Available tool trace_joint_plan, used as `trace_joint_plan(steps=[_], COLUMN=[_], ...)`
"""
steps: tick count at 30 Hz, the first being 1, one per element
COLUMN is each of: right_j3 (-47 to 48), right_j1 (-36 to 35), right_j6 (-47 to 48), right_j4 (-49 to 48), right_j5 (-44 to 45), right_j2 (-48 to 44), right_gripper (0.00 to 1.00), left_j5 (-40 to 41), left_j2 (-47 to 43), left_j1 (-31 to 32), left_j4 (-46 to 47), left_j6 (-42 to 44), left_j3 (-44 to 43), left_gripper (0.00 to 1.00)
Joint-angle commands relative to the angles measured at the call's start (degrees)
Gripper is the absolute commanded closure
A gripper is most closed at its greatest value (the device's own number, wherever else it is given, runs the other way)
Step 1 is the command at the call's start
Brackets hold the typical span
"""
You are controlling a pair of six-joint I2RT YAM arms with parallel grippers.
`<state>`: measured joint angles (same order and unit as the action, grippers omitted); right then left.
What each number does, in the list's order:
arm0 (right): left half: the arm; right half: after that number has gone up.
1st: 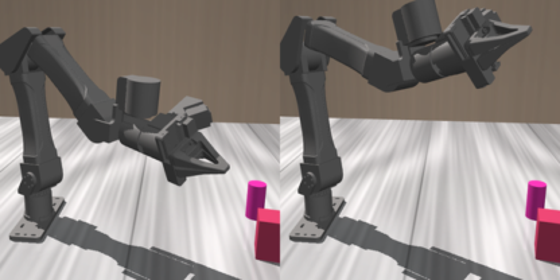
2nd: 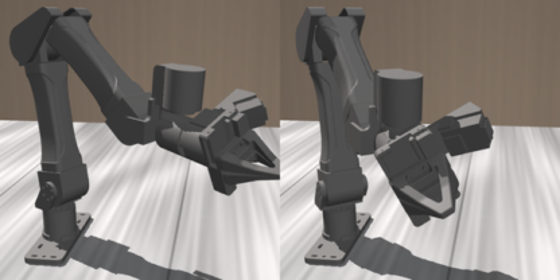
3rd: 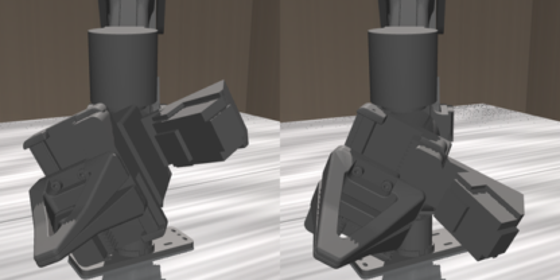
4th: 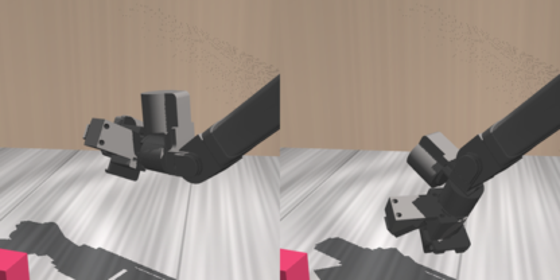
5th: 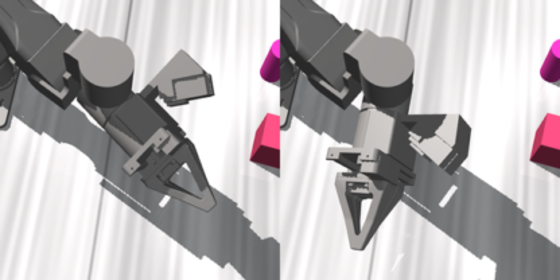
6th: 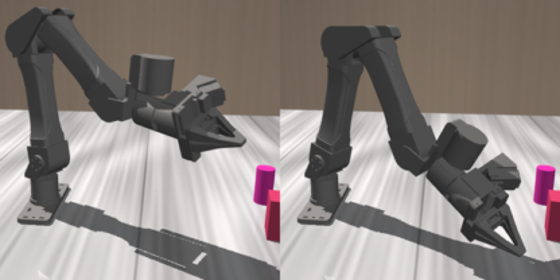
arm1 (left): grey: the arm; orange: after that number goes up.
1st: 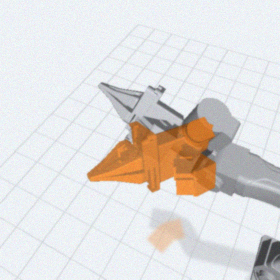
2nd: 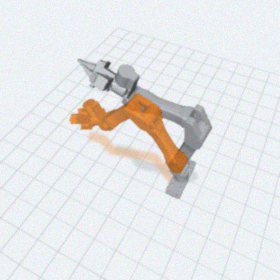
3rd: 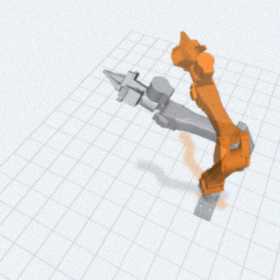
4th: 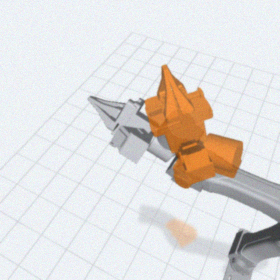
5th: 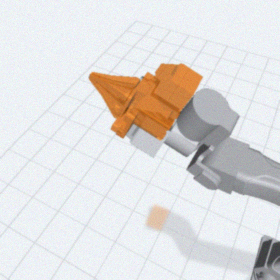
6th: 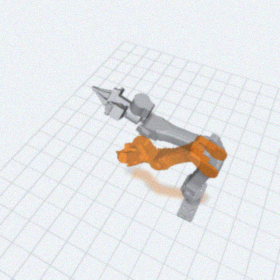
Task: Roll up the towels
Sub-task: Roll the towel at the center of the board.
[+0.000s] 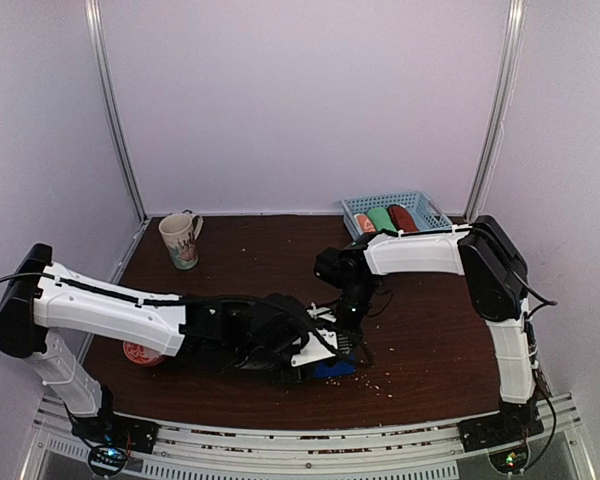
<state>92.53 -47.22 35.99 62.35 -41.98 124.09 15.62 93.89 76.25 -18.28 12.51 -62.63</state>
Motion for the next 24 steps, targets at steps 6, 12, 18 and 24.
trace_joint_plan(steps=[6,12,18,24], right_j3=[-3.5,-3.6,-2.7,-3.4], right_j1=[-0.6,-0.6,-0.5,-0.2], right_j6=[-0.7,-0.6,0.1,1.3], right_j4=[0.2,0.3,1.4,0.6], right_j5=[5.0,4.5,3.4,3.5], right_j2=[4.1,4.1,4.2,0.3], right_gripper=[0.85,0.84,0.84,0.73], left_j5=[2.4,5.2,5.0,1.7], left_j2=[10.4,12.9,14.9,16.3], left_j1=[-0.3,-1.7,-2.1,-3.3], left_j4=[0.4,2.1,3.3,2.4], left_j6=[1.9,1.9,2.5,2.9], left_j3=[-2.3,-1.5,-0.7,-0.7], left_gripper=[0.48,0.48,0.53,0.69])
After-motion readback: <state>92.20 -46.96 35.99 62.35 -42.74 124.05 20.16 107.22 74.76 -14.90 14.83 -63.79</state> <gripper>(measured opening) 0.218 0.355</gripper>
